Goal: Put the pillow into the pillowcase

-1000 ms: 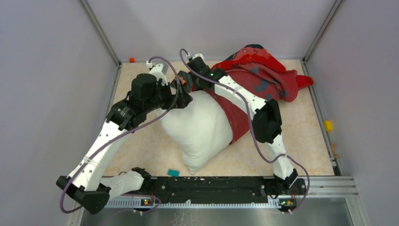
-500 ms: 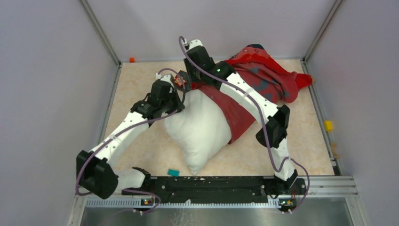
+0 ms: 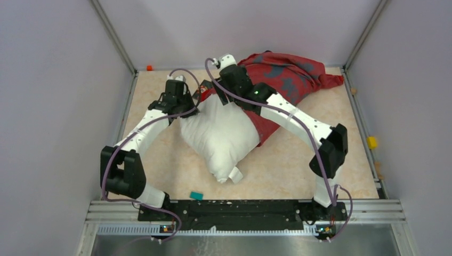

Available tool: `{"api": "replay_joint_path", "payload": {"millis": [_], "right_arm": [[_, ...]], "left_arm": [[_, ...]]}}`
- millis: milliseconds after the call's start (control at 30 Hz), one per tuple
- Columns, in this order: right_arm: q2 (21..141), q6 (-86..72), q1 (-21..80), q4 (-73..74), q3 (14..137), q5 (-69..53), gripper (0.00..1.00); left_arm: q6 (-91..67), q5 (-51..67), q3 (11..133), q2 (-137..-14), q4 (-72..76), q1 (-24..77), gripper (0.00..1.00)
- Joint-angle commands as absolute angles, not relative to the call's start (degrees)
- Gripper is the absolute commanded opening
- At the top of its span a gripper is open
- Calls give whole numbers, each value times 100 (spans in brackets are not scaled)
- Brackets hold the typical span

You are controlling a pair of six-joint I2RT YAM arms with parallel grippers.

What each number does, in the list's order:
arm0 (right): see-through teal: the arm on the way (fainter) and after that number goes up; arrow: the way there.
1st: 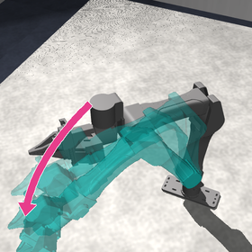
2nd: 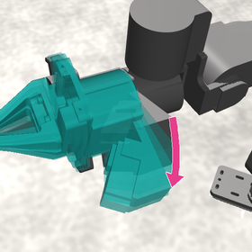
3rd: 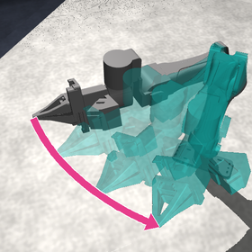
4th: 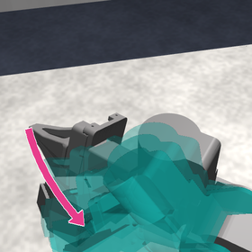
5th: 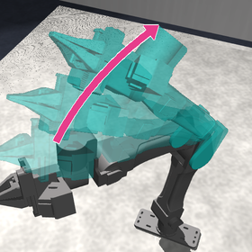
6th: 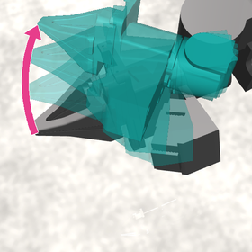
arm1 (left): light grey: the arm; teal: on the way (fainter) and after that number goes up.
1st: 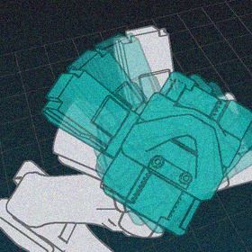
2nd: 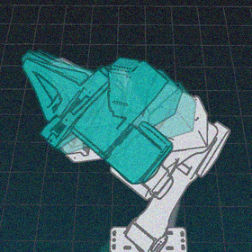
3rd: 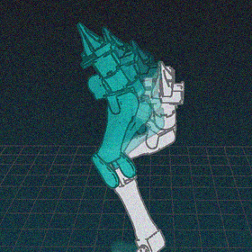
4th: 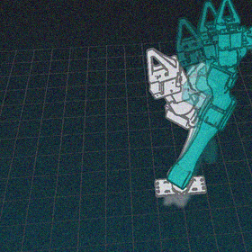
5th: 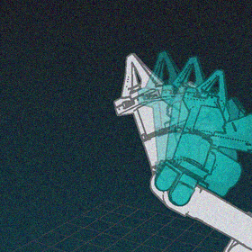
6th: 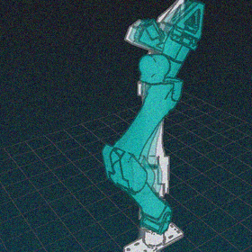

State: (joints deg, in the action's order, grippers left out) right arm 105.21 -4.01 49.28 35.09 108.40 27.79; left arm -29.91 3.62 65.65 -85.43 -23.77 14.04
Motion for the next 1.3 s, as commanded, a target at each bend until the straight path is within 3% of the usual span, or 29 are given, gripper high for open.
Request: {"api": "replay_joint_path", "payload": {"millis": [0,333,500,600,633,700,867,1000,1267], "right_arm": [[10950,277,5014,3041,10891,3298,77],[11254,265,5097,2945,10711,4051,76],[11356,267,5062,2799,10679,4637,62],[11381,255,5028,2792,10760,4728,43],[11389,240,5027,2844,10831,4732,32],[11417,79,5090,3159,11131,4651,0],[11165,-621,6011,3798,11875,3596,0],[10764,-1013,6796,3559,11102,2802,0],[9919,-1821,5807,2783,8796,2137,0]], "left_arm": [[-2813,413,7027,-8716,-2091,1337,11],[-2821,386,6973,-8919,-2074,1277,8],[-2854,403,6911,-8945,-2048,1257,6],[-2880,380,6881,-8956,-2035,1240,5],[-2895,378,6862,-8961,-2017,1232,4],[-2949,374,6820,-9005,-1960,1222,3],[-3199,456,6803,-9242,-1835,1213,0],[-3453,374,6842,-9377,-1665,1186,0],[-3556,799,7385,-9553,-1603,805,3]]}}
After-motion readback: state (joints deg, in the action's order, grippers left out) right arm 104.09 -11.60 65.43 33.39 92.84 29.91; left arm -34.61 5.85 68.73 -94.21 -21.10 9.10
